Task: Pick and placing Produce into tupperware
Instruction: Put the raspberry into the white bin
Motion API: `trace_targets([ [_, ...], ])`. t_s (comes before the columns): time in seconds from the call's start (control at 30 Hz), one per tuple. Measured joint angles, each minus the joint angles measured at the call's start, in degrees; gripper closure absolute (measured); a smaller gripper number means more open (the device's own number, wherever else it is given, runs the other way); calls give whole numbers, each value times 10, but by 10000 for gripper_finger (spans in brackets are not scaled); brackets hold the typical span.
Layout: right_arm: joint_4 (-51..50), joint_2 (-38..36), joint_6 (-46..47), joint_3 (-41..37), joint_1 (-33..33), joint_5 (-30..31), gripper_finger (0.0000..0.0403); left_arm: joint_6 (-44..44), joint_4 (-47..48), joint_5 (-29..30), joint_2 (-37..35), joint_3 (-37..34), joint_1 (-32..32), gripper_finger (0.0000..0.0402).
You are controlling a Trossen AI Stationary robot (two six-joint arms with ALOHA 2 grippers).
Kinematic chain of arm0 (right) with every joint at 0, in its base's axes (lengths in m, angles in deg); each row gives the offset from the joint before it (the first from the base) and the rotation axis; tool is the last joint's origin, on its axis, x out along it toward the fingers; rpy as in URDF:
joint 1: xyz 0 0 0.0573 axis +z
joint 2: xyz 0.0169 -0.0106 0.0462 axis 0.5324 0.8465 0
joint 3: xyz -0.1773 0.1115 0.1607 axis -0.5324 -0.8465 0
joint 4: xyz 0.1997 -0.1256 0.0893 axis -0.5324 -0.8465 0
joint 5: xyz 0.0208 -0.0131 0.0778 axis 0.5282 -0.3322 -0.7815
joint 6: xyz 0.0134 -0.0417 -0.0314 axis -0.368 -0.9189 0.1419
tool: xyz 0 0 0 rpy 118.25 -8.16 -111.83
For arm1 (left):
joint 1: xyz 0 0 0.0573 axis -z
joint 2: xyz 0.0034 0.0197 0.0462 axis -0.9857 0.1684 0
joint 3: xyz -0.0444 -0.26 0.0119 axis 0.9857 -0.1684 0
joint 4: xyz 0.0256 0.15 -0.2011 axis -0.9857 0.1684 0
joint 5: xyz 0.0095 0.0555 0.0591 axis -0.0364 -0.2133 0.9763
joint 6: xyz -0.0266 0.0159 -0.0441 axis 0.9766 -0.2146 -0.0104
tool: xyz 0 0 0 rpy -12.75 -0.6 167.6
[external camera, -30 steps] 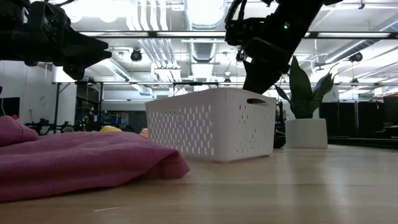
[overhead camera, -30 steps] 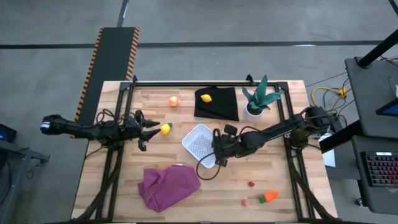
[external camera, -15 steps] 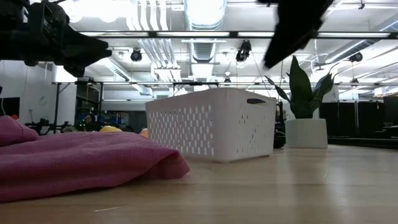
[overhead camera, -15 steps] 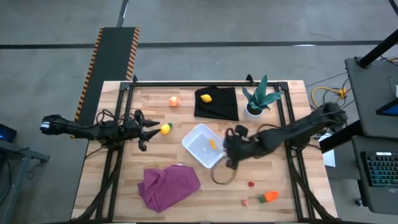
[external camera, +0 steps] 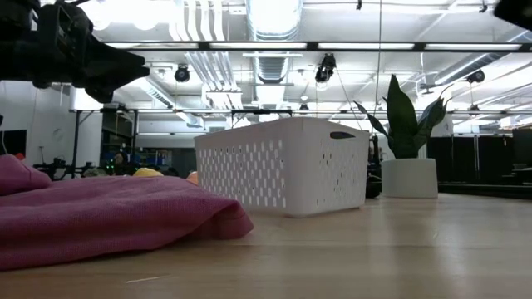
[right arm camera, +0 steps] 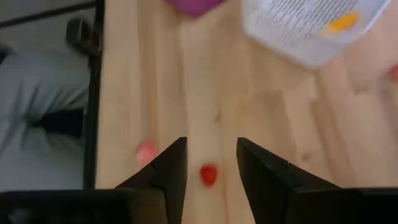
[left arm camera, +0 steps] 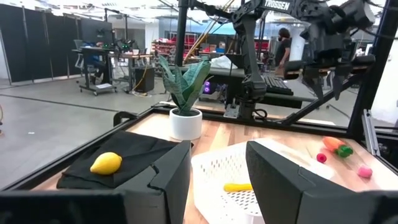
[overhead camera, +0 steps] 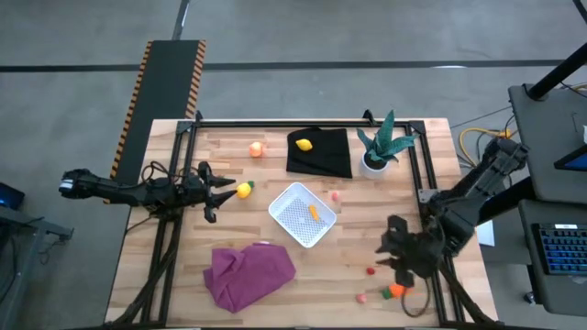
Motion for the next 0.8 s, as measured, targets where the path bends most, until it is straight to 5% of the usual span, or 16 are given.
trace_targets([
  [0.2,11,12,69,-34,46,-9,213,0,0,0,5,0,0,259],
  [0.43,123,67,40,-95,55,2,127,0,-5,0,1,0,0,259],
  [0.8,143,174,79,-100,49,19,144,2,-5,0,1,0,0,259],
])
